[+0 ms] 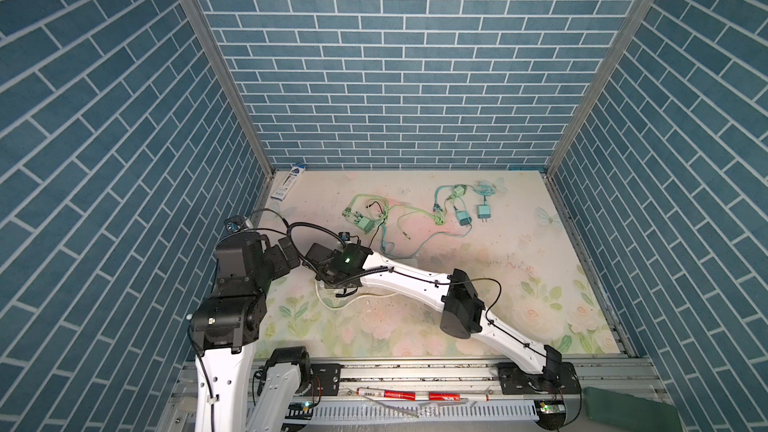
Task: Insert the plug
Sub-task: 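Align the charger over the socket nearest the white plug with the right gripper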
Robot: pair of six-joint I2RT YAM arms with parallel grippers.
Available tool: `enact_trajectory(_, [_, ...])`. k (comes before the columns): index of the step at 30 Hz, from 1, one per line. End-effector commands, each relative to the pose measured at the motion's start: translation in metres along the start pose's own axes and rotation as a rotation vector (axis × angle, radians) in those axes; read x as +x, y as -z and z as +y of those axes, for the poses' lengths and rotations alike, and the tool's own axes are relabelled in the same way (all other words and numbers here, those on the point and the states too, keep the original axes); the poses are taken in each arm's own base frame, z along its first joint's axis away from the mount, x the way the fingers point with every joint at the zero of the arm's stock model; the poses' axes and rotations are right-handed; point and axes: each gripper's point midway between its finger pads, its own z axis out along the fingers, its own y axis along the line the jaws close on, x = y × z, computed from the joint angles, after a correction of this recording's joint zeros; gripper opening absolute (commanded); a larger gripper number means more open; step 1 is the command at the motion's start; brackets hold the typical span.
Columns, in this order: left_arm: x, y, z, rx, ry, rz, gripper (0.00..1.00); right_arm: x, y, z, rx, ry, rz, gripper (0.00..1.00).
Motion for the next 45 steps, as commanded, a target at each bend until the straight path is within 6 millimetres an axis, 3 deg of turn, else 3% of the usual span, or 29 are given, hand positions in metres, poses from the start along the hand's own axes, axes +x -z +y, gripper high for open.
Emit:
enact_trajectory(1, [-0.004,0.006,0.004,-0.015,-0.012,-0.013,1.0,0.022,-0.048,-0.048,0.2,0.08,0.06,0.11])
enact_trajectory(11, [-0.004,0.003,0.006,-0.037,-0.024,0.004,1.0,0.016,-0.067,-0.053,0.175,0.096,0.1,0.14])
enact_trajectory(16, [-0.004,0.003,0.002,-0.019,-0.02,0.013,1.0,0.024,-0.087,-0.054,0.137,0.086,0.177,0.15])
enact_trajectory(22, [0.002,0.0,0.005,-0.035,-0.03,0.036,1.0,0.025,-0.093,-0.05,0.099,0.087,0.215,0.19])
enact_trajectory(28, [0.007,-0.008,0.005,-0.043,-0.038,0.059,1.0,0.01,-0.076,-0.043,0.077,0.108,0.166,0.26])
enact_trajectory(32, [0.007,-0.008,0.005,-0.038,-0.038,0.061,1.0,-0.003,-0.06,-0.035,0.051,0.104,0.127,0.45])
enact_trajectory(37, [0.008,-0.007,0.004,-0.034,-0.041,0.06,1.0,-0.02,-0.039,-0.02,-0.012,0.083,0.075,0.62])
enact_trajectory(45, [0.01,-0.006,0.007,-0.042,-0.051,0.061,1.0,-0.041,-0.011,-0.007,-0.088,0.054,0.036,0.71])
